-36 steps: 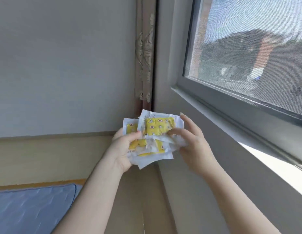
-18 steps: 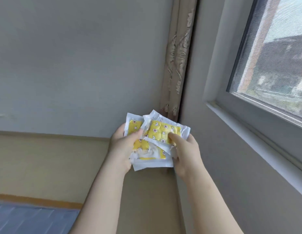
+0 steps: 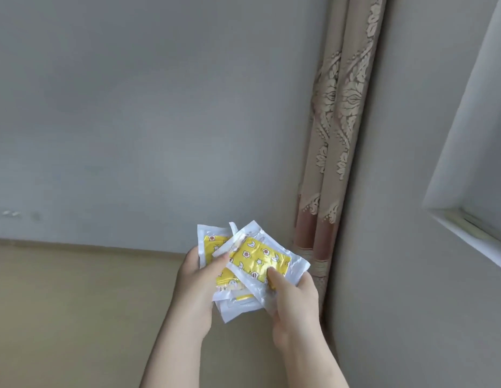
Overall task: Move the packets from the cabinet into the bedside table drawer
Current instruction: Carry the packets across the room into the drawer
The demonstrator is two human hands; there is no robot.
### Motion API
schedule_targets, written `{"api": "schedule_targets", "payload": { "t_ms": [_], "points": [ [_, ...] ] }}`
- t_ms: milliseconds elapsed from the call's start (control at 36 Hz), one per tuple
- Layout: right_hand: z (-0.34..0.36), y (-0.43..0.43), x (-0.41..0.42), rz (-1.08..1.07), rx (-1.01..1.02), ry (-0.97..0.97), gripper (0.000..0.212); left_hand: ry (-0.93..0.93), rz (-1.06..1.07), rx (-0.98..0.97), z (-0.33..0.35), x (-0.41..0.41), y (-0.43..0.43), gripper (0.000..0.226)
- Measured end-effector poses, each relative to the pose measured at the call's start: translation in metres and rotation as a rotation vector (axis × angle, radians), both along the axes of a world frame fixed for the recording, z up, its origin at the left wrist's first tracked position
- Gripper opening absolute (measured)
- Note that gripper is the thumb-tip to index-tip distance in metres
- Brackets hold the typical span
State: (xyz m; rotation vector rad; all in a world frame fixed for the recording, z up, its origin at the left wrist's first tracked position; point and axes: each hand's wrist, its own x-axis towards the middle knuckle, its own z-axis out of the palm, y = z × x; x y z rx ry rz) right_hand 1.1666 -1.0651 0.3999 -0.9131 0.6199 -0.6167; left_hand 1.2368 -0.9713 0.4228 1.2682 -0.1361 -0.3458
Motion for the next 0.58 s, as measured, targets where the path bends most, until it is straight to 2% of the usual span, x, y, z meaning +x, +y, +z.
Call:
{"api": "schedule_targets", "payload": {
  "t_ms": [56,167,444,583],
  "points": [
    [-0.004,-0.014,0.023,0.009,0.027,0.005,0.012,-0.028,-0.024,0.023,-0.003,0.022,-0.01,0.024],
    [-0.009,-0.048,0.072,0.053,0.023,0.004,0.014,-0.049,0.041,0.036,-0.012,0.067,-0.041,0.023],
    [-0.006,-0.163,0.196,0.185,-0.033,0.012,0.012,0.051,0.149,-0.04,-0.02,0.184,-0.149,0.024],
    [-0.012,-0.184,0.265,0.309,-0.022,0.03,0.014,0.093,0.285,-0.041,-0.027,0.237,-0.164,0.022]
  ]
}}
